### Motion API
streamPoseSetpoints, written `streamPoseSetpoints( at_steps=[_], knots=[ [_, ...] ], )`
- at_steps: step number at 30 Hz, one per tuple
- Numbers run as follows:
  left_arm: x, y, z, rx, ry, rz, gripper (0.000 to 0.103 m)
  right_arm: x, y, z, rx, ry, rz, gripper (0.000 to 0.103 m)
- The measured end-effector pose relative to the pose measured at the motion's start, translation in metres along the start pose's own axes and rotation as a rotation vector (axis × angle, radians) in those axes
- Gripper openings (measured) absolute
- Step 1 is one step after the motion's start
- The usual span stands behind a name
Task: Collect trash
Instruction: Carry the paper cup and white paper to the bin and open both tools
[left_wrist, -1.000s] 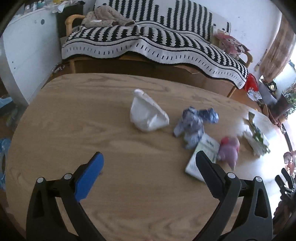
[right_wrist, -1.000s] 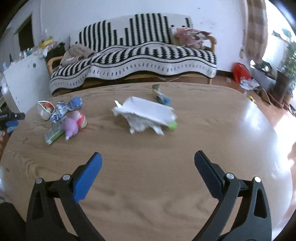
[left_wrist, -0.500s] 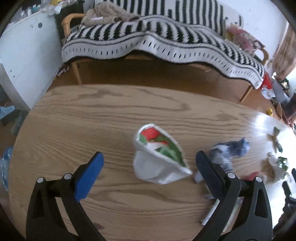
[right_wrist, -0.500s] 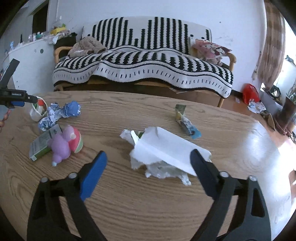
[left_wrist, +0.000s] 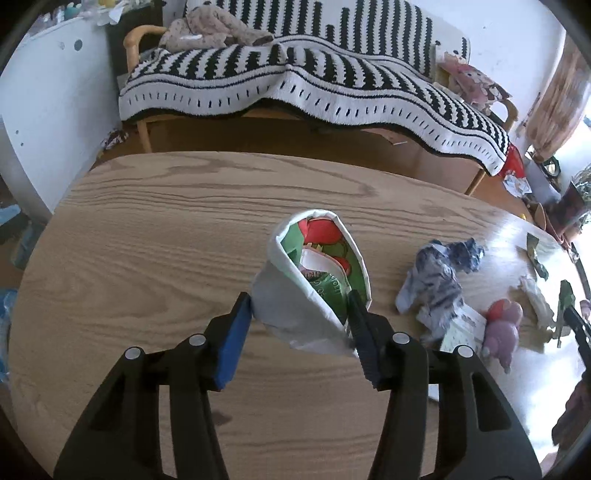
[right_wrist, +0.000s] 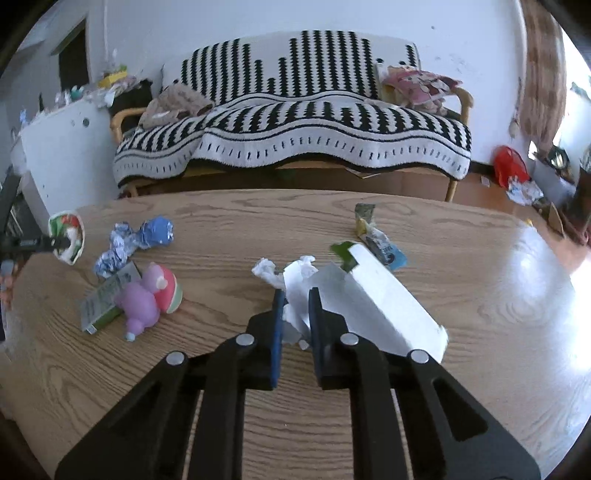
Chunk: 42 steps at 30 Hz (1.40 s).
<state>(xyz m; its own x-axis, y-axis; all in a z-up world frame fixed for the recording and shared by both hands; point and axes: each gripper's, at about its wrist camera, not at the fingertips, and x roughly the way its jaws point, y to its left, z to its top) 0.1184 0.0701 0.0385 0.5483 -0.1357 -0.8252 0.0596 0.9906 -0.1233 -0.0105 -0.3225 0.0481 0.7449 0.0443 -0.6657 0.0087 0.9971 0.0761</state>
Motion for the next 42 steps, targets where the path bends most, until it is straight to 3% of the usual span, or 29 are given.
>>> streamPoseSetpoints(
  at_steps=[16,25,35,42],
  knots=[
    [-0.054,0.001,-0.035,0.0,-0.014,-0.029,0.052,-0.068,-0.018,-0.008,0.077,-0.055,0.004,0.008],
    [-0.099,-0.009,-0.049,0.028,-0.062,-0.06,0.052,-0.13,-0.031,-0.02,0.123,-0.101,-0.003,0.008],
    [-0.182,-0.087,-0.095,0.133,-0.134,-0.275,0.052,-0.245,-0.038,-0.045,0.178,-0.19,0.045,0.008],
    [-0.226,-0.197,-0.177,0.318,-0.076,-0.476,0.052,-0.339,-0.037,-0.096,0.206,-0.244,0.045,0.008]
  ],
)
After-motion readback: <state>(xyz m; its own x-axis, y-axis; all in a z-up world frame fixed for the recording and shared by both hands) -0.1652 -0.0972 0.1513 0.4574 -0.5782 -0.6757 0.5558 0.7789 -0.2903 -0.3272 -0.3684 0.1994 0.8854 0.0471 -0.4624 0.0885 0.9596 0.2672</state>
